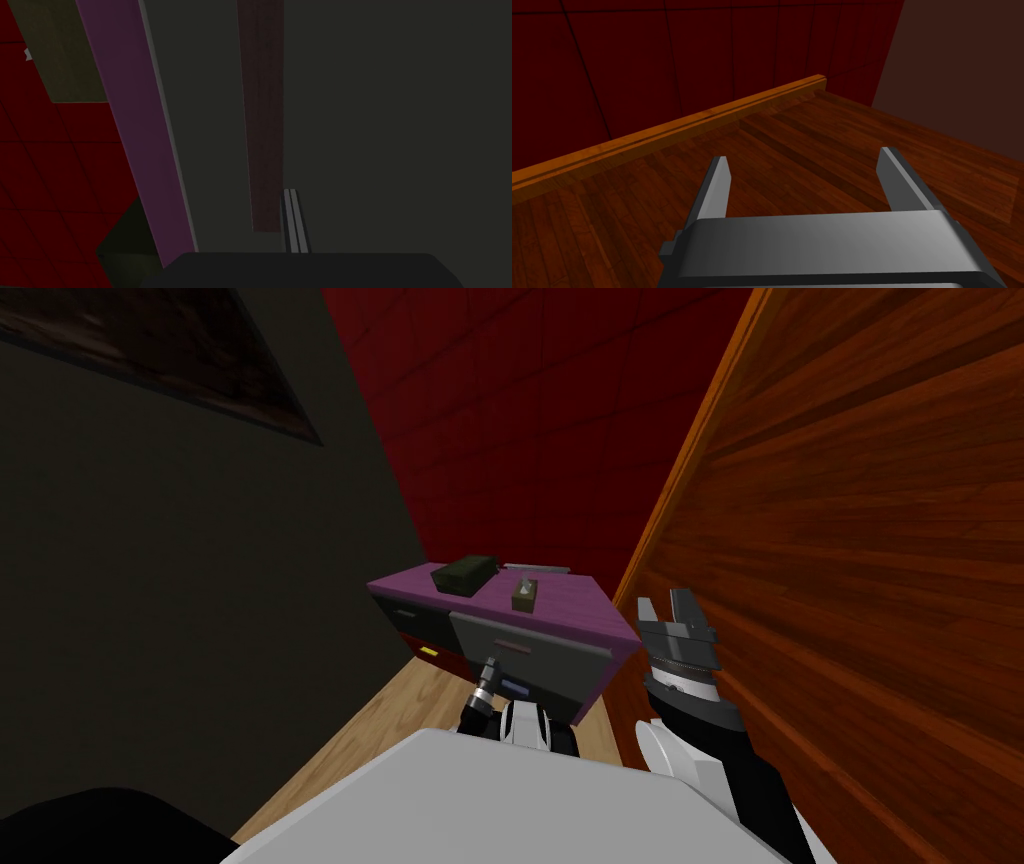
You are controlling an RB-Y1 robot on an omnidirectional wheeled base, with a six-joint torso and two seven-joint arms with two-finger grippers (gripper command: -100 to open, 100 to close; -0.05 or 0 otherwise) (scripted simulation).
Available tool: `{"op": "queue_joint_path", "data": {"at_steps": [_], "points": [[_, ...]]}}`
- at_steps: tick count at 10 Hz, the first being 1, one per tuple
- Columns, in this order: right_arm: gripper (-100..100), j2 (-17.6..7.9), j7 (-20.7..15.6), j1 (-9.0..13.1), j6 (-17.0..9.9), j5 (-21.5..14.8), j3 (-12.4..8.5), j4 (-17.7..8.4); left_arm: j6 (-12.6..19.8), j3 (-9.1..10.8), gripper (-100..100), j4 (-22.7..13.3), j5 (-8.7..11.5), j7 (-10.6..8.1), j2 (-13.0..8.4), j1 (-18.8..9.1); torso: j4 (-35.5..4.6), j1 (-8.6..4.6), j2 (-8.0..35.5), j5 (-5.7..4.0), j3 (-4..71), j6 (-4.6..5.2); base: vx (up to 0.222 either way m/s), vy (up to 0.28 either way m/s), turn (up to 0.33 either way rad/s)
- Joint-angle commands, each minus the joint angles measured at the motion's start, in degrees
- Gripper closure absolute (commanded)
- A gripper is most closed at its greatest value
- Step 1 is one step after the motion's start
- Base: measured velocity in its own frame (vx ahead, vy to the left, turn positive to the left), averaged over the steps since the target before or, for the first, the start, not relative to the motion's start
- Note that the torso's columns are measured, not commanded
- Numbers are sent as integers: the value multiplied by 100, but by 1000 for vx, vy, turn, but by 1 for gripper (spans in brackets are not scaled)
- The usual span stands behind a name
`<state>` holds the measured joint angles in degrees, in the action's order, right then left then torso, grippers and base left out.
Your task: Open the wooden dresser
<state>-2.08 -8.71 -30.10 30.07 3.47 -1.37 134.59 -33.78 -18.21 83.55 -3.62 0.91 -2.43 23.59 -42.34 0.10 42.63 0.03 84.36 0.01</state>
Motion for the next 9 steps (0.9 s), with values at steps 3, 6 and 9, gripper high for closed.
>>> {"op": "queue_joint_path", "data": {"at_steps": [3,6,9], "points": [[0,0,0,1,0,0,0,-1,34,-76,100,207,-26,0,-52,185,3,-1,-26,-1,15,-1,-164,45,13],[0,0,0,-2,0,0,0,1,73,-83,-100,271,-23,-1,-441,192,18,-21,-75,-7,47,-2,16,-2,-3],[0,0,0,-4,1,0,0,1,311,-64,-100,347,6,-10,-423,126,12,-16,-57,-5,34,-2,151,-32,-14]]}}
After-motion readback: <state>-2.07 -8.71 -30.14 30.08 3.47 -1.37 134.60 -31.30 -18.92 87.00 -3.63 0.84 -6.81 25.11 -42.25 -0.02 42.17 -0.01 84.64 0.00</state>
